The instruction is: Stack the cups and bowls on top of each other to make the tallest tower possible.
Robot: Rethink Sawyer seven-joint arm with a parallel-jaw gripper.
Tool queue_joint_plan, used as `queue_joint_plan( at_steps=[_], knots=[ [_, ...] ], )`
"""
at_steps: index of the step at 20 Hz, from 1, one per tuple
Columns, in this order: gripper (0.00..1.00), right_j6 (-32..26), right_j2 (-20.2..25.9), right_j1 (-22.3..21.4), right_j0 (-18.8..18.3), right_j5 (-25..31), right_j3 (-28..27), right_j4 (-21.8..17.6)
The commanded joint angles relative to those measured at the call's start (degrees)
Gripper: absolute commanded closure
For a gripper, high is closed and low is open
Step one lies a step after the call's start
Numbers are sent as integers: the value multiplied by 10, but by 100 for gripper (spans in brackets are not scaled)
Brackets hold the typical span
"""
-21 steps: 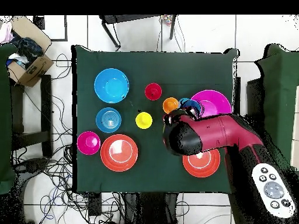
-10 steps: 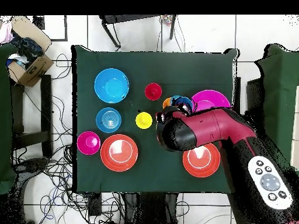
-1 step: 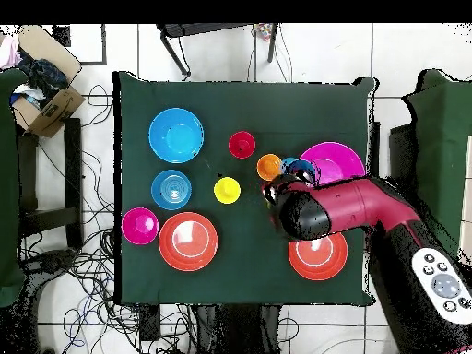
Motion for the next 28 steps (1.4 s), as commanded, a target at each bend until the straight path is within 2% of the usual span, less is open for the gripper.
queue_joint_plan(
  at_steps=[1, 7, 14, 28],
  knots=[
    [100, -272, 34, 64, -29, 86, -40, -60],
    [100, -303, 41, 83, -36, 103, -72, -62],
    [100, -319, 27, 118, -25, 94, -113, -82],
    [100, -402, 21, 161, -41, 122, -175, -96]
  ],
)
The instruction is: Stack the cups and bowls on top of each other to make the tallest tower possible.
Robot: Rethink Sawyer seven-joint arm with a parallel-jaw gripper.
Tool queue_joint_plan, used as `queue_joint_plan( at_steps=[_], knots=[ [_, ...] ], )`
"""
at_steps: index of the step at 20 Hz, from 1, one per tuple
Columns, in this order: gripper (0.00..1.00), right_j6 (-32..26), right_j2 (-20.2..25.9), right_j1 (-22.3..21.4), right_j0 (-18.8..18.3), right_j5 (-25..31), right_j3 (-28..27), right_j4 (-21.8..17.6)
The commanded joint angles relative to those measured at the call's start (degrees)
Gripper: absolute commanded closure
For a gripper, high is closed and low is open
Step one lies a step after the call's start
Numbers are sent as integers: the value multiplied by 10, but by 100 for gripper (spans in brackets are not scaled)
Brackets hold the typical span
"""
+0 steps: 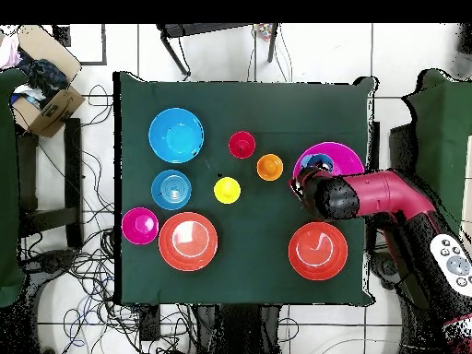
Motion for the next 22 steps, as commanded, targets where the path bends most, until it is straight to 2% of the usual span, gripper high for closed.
queue_joint_plan(
  at_steps=[1, 8, 22],
  knots=[
    [100, -242, 5, 29, 6, 71, -66, -46],
    [100, -242, -13, 34, 19, 74, -79, -53],
    [100, -248, -65, 52, 51, 109, -106, -97]
  ],
)
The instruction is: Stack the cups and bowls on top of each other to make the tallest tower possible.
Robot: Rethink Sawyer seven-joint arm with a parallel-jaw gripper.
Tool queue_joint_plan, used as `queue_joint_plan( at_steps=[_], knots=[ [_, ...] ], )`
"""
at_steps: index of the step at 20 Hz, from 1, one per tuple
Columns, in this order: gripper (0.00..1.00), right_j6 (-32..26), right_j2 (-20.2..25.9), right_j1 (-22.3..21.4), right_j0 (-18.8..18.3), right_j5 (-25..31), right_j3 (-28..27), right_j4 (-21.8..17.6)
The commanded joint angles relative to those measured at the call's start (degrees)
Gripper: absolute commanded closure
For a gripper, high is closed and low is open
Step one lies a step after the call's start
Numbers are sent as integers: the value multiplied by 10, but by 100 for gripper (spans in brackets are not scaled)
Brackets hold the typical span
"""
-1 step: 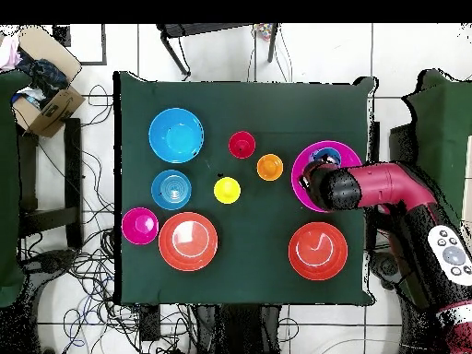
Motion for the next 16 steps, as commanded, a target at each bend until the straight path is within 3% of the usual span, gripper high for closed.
queue_joint_plan(
  at_steps=[1, 16],
  knots=[
    [100, -179, -52, 20, 36, 84, -46, -64],
    [100, -173, -83, 20, 50, 119, -47, -79]
  ],
)
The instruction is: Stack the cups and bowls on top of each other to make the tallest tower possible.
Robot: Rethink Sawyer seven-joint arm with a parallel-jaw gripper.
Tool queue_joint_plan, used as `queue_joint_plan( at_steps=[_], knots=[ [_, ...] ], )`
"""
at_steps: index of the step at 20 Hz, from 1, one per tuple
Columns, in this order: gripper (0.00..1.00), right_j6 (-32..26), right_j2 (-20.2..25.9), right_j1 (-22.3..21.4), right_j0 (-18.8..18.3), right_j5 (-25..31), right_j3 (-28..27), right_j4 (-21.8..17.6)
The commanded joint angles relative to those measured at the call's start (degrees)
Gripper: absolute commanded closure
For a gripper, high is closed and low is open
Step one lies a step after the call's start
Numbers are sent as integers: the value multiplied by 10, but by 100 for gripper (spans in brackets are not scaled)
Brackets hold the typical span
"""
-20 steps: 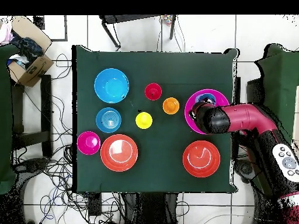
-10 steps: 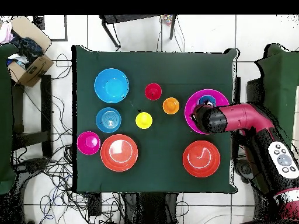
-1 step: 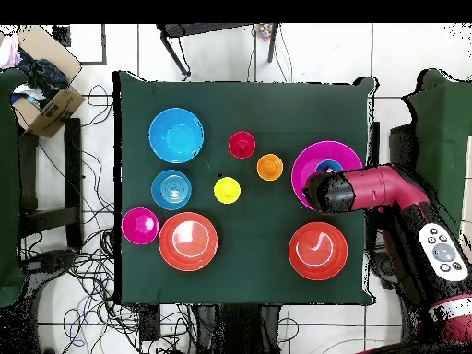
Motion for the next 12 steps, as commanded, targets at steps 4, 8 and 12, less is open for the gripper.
queue_joint_plan(
  at_steps=[4, 8, 12],
  knots=[
    [100, -169, -38, 18, 25, 55, -39, -47],
    [100, -171, -35, 27, 26, 52, -46, -47],
    [100, -173, -31, 29, 20, 49, -46, -41]
  ],
)
